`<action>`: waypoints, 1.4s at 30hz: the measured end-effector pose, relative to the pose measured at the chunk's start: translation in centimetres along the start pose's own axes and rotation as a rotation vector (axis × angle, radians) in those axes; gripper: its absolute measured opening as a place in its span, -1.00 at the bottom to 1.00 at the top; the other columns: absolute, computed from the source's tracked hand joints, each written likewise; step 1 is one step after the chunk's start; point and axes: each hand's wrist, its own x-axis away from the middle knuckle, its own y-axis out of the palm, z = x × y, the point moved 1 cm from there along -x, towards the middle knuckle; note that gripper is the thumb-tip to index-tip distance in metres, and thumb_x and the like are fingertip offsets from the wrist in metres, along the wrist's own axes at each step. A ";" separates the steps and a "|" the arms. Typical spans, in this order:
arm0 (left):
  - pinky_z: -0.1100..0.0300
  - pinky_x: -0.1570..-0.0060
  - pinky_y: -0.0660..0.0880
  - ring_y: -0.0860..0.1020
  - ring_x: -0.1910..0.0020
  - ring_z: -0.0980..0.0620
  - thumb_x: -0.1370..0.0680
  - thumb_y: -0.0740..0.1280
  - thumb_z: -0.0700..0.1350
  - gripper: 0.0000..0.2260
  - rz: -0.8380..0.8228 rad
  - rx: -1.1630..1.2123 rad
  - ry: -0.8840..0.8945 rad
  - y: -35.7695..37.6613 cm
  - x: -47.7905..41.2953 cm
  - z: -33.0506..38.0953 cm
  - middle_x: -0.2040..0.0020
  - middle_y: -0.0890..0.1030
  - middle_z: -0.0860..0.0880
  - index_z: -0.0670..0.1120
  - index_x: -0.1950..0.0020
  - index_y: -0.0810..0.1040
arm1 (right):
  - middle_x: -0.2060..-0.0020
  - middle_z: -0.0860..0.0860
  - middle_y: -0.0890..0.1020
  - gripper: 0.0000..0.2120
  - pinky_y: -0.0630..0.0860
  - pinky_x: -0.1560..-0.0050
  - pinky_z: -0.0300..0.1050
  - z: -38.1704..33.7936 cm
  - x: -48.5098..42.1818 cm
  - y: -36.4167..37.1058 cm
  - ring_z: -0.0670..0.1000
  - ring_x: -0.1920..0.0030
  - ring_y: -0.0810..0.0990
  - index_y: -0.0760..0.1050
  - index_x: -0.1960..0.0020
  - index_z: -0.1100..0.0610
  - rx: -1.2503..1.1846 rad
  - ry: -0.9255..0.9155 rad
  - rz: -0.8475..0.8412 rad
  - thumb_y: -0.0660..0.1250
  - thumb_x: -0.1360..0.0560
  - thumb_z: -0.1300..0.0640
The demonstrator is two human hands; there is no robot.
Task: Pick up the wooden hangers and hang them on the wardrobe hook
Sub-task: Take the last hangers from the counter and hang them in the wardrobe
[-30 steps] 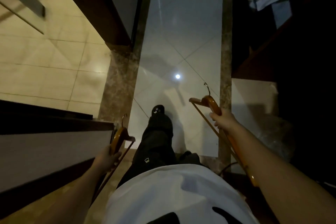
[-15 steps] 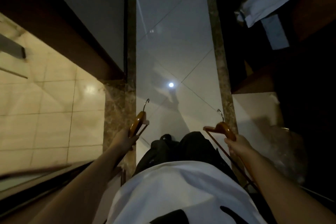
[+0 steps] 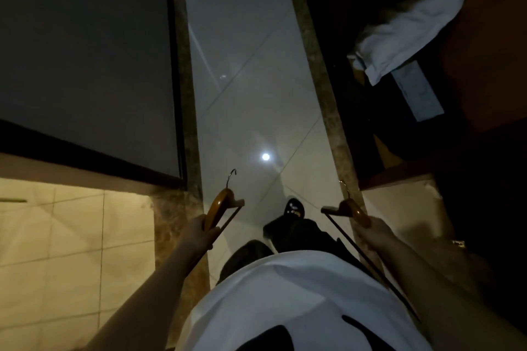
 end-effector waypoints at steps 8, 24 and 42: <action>0.23 0.38 0.43 0.46 0.33 0.03 -0.56 0.27 -0.19 -0.74 0.048 -0.018 -0.067 -4.3 -6.3 6.1 0.22 0.50 -0.11 -0.27 -0.22 0.44 | -0.05 0.17 0.56 -0.65 0.47 -0.08 -0.02 -16.9 -5.6 -7.0 0.14 -0.05 0.53 0.40 -0.32 0.17 0.003 -0.278 0.002 0.22 -0.55 0.13; 0.03 0.12 0.51 0.57 0.20 -0.13 -0.52 0.32 -0.16 -0.96 -0.112 -0.313 0.324 -15.3 -26.5 31.6 0.22 0.58 -0.16 -0.10 0.07 0.48 | 0.27 0.04 0.52 -0.69 0.43 0.12 -0.07 -25.9 -13.7 -11.5 0.07 0.19 0.50 0.49 -0.18 0.31 -0.291 0.059 0.204 0.29 -0.53 0.12; 0.12 0.18 0.50 0.61 0.11 -0.07 -0.51 0.29 0.10 -0.66 -0.031 -0.987 1.260 -6.9 -28.8 69.8 0.06 0.63 -0.07 -0.01 -0.21 0.41 | 0.15 -0.01 0.52 -0.75 0.45 0.00 0.03 -35.0 -12.3 -31.3 0.16 -0.03 0.55 0.42 -0.17 0.04 -0.432 0.031 0.971 0.27 -0.51 0.01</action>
